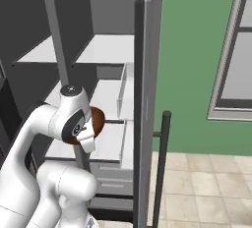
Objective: Place one of the steaks on the plate and the other in the bowl. Then place the bowl in the fridge.
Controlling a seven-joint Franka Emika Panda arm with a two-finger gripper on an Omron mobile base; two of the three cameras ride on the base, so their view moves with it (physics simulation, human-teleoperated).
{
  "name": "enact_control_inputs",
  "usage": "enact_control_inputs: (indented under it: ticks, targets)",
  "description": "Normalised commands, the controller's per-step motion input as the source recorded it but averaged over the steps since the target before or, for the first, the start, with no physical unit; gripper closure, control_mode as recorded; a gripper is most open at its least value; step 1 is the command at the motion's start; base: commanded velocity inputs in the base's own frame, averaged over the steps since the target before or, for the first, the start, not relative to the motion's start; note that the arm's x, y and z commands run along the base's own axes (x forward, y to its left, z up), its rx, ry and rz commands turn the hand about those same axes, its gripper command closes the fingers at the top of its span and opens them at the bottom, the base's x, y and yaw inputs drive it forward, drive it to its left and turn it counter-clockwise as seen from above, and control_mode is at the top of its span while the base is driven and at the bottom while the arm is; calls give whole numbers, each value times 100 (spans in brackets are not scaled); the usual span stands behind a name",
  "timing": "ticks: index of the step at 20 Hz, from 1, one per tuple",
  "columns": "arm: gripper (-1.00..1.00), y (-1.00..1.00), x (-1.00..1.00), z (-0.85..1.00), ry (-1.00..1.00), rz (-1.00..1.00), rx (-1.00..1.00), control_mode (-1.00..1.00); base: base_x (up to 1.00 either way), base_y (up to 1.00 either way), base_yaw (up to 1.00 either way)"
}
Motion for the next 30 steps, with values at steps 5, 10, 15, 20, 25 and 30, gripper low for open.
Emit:
enact_control_inputs:
  ticks: [5,10,15,20,25,30]
  targets:
    - [100,0,0,0,0,0,0,100,48,-3,1]
    - [100,0,0,0,0,0,0,100,44,0,2]
    - [100,0,0,0,0,0,0,100,40,0,4]
    - [100,0,0,0,0,0,0,100,32,0,7]
    - [100,0,0,0,0,0,0,-100,5,0,2]
    - [100,-4,10,-8,-1,-6,0,-100,0,0,0]
